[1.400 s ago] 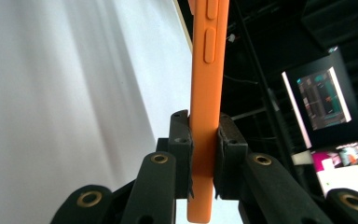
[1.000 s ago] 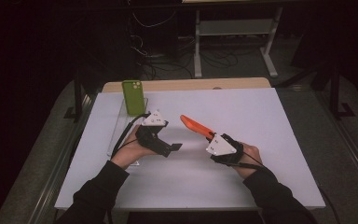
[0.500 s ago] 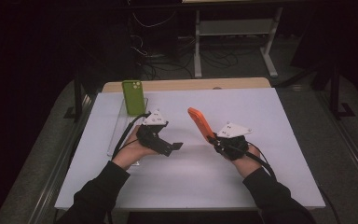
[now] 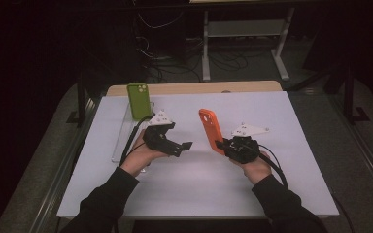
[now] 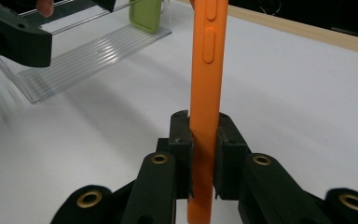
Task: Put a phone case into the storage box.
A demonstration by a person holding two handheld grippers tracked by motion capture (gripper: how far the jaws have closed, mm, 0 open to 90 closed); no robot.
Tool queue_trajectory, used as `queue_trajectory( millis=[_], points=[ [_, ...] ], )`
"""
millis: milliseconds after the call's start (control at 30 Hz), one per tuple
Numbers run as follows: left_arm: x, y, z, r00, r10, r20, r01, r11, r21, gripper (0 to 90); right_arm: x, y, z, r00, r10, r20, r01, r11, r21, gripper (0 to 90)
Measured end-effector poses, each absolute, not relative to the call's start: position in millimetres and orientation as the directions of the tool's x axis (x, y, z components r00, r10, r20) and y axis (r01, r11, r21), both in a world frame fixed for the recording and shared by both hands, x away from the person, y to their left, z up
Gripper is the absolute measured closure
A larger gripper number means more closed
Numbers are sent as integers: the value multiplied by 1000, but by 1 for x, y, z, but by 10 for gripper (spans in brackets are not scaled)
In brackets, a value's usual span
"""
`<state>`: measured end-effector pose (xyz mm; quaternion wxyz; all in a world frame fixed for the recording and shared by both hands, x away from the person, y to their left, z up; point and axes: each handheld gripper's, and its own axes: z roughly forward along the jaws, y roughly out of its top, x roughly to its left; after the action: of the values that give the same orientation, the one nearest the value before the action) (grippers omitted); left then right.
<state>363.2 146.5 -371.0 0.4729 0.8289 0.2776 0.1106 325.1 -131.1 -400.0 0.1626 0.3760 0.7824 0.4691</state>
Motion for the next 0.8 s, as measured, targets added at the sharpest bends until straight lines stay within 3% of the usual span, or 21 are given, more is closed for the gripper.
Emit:
queue_trajectory(
  millis=[800],
  points=[
    [374, 123, -359, 814, 564, -142, 359, -295, 885, 0, 324, -111, -396, -685, 715, 139, 438, 252, 863, 783]
  ],
)
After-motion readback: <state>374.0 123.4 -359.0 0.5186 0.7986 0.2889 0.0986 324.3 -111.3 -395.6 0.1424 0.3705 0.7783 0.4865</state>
